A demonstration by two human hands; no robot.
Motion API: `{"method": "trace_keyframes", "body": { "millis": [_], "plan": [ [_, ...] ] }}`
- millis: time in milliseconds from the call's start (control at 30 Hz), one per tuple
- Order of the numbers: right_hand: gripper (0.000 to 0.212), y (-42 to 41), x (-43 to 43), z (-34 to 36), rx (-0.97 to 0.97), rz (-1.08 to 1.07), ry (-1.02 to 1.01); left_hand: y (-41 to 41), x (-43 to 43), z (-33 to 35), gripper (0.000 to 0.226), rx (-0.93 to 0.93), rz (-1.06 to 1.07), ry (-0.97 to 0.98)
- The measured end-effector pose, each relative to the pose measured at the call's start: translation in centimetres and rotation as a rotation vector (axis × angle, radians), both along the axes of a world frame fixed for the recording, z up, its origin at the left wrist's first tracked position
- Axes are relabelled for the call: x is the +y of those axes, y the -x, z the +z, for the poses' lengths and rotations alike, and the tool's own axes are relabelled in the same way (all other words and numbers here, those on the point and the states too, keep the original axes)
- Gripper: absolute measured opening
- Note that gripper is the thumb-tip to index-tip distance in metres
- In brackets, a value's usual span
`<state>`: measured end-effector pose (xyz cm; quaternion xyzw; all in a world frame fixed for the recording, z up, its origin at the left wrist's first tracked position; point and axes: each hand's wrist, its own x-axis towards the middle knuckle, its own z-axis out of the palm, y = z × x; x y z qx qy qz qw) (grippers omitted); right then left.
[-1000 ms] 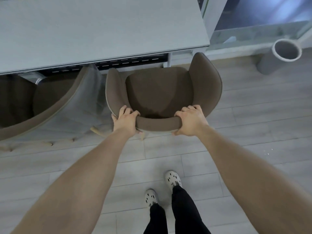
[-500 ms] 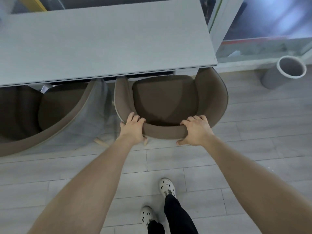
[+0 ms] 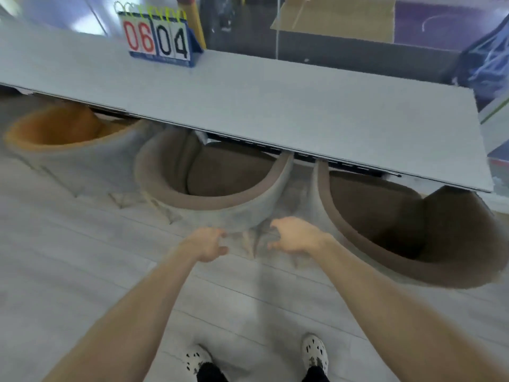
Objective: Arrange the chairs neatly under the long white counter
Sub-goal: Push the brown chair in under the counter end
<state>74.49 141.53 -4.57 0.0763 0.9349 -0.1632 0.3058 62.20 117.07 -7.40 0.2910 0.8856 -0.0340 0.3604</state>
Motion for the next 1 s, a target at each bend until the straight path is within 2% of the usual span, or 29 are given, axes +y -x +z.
{"method": "trace_keyframes", "body": {
  "millis": [133, 400, 667, 1000],
  "plan": [
    [0.065, 7.2, -12.2, 1.1, -0.036, 0.04, 0.057, 5.8, -14.9, 2.9, 0.056, 0.012, 0.189, -0.028],
    [0.068, 21.3, -34.1, 2.8, 0.0, 0.138, 0.099, 15.0, -38.8, 8.3, 0.053, 0.081, 0.315, -0.081],
    [0.066, 36.8, -48.6, 3.1, 0.074, 0.316, 0.037, 26.2, -54.9, 9.1, 0.051, 0.118, 0.425, -0.11],
    [0.068, 60.3, -69.0, 1.9, 0.01, 0.42, 0.122, 46.5, -75.6, 9.6, 0.05, 0.139, 0.565, -0.066]
  ]
}}
